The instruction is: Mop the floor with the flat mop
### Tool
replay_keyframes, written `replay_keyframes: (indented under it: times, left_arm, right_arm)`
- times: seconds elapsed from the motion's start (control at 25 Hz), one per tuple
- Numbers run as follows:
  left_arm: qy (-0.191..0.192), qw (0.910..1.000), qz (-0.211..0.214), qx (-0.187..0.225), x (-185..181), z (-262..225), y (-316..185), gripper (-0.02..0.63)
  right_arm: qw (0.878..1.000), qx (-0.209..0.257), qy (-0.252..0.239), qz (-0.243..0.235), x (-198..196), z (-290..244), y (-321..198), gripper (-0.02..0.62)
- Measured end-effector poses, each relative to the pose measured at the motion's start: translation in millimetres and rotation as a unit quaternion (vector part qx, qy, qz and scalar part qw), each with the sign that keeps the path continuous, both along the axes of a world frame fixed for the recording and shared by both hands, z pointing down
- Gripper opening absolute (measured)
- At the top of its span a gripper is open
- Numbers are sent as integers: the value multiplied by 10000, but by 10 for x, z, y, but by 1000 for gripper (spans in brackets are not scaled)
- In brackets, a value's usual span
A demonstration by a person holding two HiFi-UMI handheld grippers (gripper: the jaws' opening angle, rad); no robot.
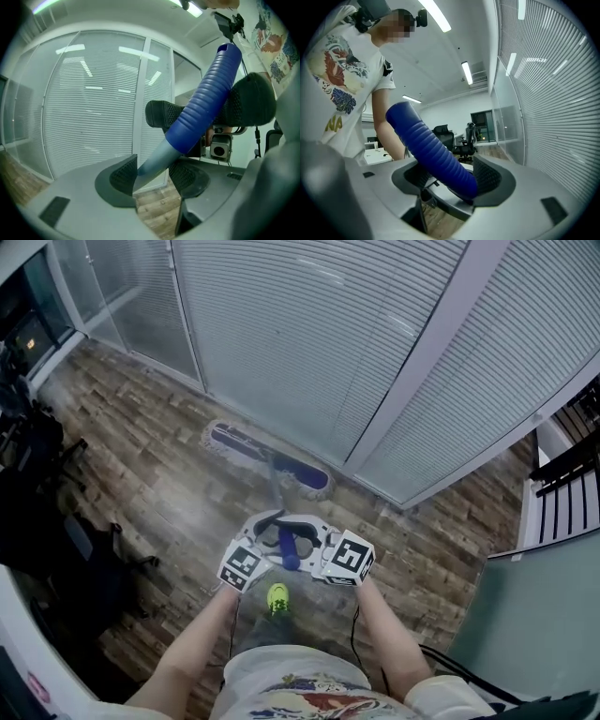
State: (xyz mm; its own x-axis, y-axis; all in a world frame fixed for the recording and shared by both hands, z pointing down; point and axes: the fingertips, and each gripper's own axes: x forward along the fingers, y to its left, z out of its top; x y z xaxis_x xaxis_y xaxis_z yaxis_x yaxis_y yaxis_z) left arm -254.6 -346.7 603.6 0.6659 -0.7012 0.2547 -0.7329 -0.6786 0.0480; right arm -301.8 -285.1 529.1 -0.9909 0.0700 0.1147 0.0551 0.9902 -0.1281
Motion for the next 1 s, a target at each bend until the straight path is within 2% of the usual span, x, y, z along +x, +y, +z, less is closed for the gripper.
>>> replay_keyframes:
  times: [0.24,0.48,0.76,1.0]
  left_arm:
    - [-80,9999,-35,-140,-203,-18,-374,183]
    - [-52,9999,-7,-140,-179,-116,-294,183]
    - [462,9989,51,0,394,-396,-23,187]
    - [533,9981,313,-28,1002,-569,643,189]
  right_arm:
    - [9997,-86,-105,194,-189,-61,-396,270]
    - [9992,-75,-195,352,-162,-176,-321,268]
    - [9955,-130,-401,845,425,-414,-107,265]
    - [9922,-43,-344,1200,1005,-589,491,242]
